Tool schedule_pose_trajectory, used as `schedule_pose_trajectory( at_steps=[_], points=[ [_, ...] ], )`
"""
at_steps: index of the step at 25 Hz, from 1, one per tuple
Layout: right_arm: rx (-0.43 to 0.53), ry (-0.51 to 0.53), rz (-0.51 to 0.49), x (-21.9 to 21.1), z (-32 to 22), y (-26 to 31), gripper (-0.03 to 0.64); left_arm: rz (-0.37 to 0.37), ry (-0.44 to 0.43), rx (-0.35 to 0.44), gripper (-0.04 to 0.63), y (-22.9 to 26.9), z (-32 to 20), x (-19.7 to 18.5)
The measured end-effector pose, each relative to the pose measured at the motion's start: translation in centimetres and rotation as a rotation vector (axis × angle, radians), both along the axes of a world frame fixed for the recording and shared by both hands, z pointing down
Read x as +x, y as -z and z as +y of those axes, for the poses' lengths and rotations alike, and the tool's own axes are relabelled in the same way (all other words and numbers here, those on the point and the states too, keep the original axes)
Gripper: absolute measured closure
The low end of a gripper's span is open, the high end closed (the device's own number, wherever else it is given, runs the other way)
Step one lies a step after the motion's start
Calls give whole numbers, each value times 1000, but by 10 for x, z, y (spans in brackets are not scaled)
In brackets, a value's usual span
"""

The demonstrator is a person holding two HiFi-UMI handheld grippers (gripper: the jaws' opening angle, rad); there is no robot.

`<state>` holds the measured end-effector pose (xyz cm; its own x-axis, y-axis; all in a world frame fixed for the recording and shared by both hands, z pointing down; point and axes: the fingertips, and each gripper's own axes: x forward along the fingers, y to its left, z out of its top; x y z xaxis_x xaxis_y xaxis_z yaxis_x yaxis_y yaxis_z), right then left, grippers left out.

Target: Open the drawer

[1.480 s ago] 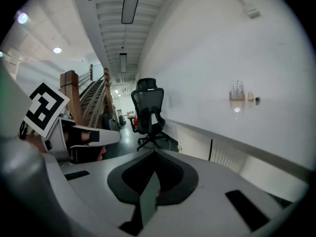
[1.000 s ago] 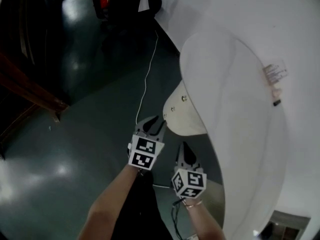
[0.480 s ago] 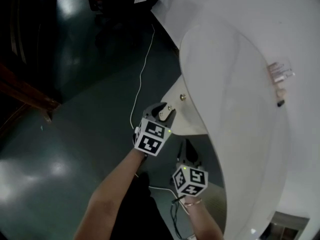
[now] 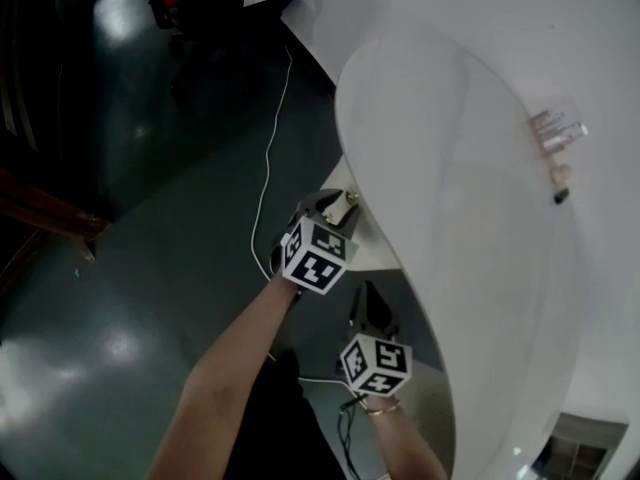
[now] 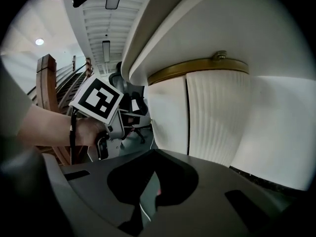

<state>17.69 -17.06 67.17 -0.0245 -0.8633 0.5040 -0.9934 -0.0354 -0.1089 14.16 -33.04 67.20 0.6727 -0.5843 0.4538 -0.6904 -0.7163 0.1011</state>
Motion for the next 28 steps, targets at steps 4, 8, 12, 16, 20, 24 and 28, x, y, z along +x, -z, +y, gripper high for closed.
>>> schedule_pose_trajectory(
  at_steps=[4,8,12,16,20,24,28],
  points=[
    [-8,0,-6,4,2,-4,614,-26,-32,13,468,-1,-10,7],
    [-17,4,-3,7,5,-6,614,-46,-73,4,483,-4,-10,10],
    [-28,12,3,7,9,-8,614,-37,-69,-1,496,-3,-10,9],
    [-40,16,12,9,12,-7,614,-51,-45,-4,500,-3,-10,10],
    [-43,24,9,6,14,-4,614,-48,-18,-19,503,-4,-8,5],
    [-33,32,1,3,13,-2,614,-48,8,-24,505,-5,-4,-9],
    [-39,43,-2,-5,14,-1,614,-62,30,-20,505,-7,3,-29]
  ],
)
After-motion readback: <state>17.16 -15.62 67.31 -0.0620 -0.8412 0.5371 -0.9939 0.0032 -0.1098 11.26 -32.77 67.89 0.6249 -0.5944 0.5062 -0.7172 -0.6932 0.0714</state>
